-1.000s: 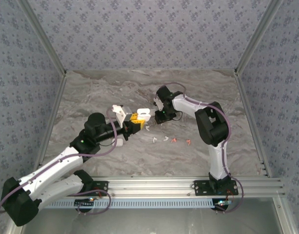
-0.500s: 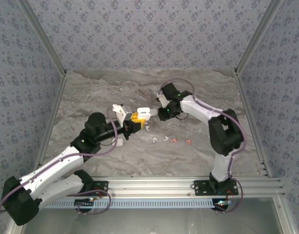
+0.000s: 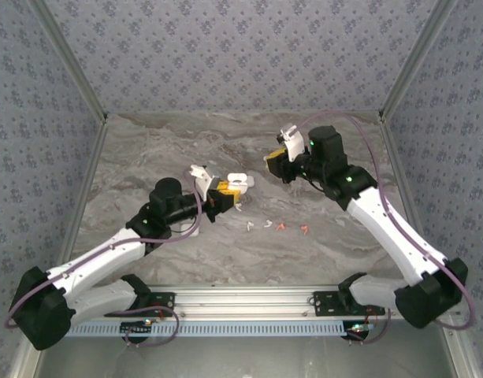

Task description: Insert the wireless bluetooth earbuds into the charging case

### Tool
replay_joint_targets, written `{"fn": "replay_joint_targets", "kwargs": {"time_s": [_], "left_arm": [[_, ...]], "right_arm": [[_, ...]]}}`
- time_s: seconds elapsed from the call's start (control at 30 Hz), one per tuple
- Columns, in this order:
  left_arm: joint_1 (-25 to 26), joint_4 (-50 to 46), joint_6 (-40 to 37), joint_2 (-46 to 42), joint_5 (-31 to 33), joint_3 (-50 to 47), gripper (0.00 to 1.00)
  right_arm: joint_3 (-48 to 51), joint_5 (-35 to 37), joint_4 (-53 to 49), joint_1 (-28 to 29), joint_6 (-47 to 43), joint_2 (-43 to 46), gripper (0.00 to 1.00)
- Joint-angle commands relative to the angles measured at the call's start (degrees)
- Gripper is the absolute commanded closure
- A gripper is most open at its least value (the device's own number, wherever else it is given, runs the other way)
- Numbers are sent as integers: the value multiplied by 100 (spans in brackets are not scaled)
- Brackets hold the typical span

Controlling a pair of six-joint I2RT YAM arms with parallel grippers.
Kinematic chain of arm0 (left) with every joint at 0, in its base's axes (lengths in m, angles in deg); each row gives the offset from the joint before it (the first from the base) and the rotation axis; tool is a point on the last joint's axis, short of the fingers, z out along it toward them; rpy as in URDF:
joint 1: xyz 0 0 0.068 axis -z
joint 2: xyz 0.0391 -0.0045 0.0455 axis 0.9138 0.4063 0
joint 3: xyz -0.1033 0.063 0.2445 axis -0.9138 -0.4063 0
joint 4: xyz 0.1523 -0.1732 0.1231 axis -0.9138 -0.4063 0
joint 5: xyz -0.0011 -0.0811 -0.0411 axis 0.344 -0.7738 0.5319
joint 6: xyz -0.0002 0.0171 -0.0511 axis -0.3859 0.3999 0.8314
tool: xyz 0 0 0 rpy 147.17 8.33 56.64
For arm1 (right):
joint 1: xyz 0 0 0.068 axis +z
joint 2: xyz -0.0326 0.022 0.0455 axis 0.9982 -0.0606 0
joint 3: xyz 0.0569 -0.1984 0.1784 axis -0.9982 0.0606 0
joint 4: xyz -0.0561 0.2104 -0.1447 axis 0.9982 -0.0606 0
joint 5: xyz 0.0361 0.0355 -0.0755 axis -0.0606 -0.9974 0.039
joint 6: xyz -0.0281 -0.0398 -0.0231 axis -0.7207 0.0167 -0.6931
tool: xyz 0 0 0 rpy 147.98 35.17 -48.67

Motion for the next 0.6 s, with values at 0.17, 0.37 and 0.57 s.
{"fn": "replay_joint_targets", "kwargs": {"time_s": [0.17, 0.37, 0.57], "left_arm": [[23, 519, 257, 173, -637, 450, 100], [25, 598, 276, 182, -791, 488, 100], [29, 600, 291, 173, -854, 488, 100]], "right_arm": [[622, -827, 1048, 337, -512, 678, 79], [811, -843, 1236, 563, -707, 757, 78], [860, -837, 1216, 655, -780, 697, 78]]}}
